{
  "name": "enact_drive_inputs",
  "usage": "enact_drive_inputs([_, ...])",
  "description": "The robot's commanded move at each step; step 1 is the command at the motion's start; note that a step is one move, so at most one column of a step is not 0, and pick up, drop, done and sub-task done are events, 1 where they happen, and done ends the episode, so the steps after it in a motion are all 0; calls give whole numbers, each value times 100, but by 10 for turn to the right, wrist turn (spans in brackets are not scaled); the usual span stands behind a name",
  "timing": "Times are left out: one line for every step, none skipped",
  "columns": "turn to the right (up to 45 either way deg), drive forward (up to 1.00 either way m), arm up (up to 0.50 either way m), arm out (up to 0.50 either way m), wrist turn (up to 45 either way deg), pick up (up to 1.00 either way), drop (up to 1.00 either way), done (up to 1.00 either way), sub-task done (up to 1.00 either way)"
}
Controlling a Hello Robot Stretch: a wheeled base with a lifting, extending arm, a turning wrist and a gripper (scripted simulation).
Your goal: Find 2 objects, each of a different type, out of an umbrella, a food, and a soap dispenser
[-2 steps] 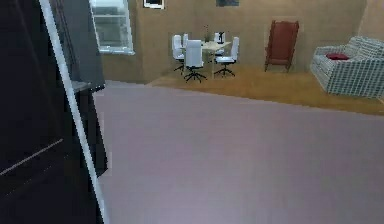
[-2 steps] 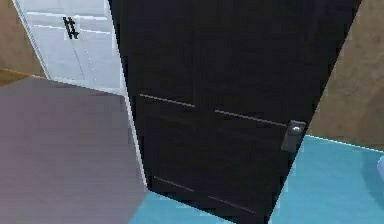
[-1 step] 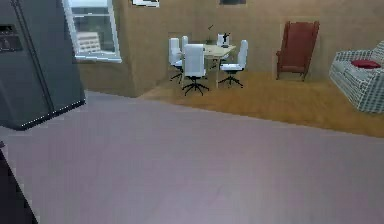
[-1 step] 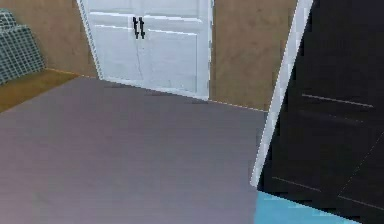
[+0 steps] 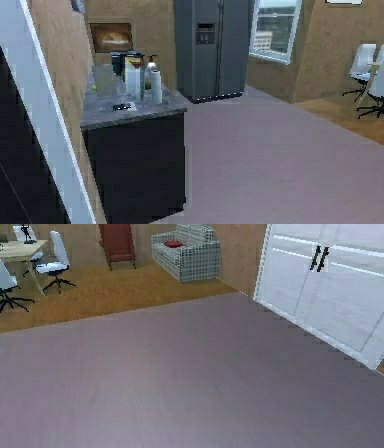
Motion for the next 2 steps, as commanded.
enact_drive_inputs([-150,0,0,0,0,0,0,0,0])
enact_drive_inputs([0,0,0,0,0,0,0,100,0])
